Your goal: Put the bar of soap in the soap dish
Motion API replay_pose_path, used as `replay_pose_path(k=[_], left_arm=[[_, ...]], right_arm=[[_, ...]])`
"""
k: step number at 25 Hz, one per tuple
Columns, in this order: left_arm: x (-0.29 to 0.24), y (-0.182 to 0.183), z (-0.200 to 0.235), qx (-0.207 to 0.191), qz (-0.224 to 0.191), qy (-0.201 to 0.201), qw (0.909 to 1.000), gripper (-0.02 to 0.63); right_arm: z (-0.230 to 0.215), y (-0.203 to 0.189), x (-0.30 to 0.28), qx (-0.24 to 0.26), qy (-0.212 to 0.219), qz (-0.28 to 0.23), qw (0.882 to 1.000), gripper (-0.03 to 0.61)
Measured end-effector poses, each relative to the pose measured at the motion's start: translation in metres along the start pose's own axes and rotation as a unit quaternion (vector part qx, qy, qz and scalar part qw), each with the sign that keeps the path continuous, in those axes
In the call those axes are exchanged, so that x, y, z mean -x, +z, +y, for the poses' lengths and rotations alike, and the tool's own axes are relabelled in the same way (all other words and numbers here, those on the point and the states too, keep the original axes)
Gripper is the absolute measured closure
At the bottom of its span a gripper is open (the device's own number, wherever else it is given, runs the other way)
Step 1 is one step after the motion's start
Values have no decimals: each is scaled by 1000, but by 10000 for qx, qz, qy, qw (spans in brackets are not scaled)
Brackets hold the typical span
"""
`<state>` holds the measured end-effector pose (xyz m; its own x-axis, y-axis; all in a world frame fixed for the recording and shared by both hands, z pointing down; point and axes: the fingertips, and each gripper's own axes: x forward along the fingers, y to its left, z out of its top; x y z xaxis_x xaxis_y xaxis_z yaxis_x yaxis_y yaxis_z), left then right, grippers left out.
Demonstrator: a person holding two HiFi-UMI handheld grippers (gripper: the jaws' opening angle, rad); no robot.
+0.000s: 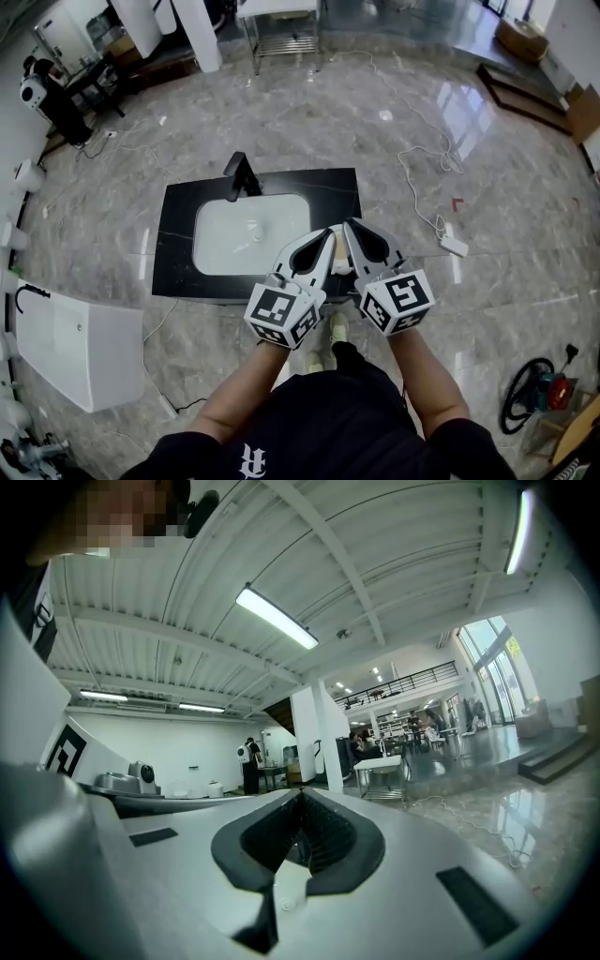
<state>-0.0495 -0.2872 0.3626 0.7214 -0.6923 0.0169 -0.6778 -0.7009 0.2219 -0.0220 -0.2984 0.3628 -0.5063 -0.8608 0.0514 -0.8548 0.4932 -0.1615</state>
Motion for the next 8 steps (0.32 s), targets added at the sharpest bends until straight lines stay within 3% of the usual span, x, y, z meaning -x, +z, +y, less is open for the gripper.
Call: replay_pose_path(k=[8], left_arm=[[-2,0,-1,-19,-19,-4,10000,607]], right_arm=[[1,1,0,98,-4,-11,10000,570]])
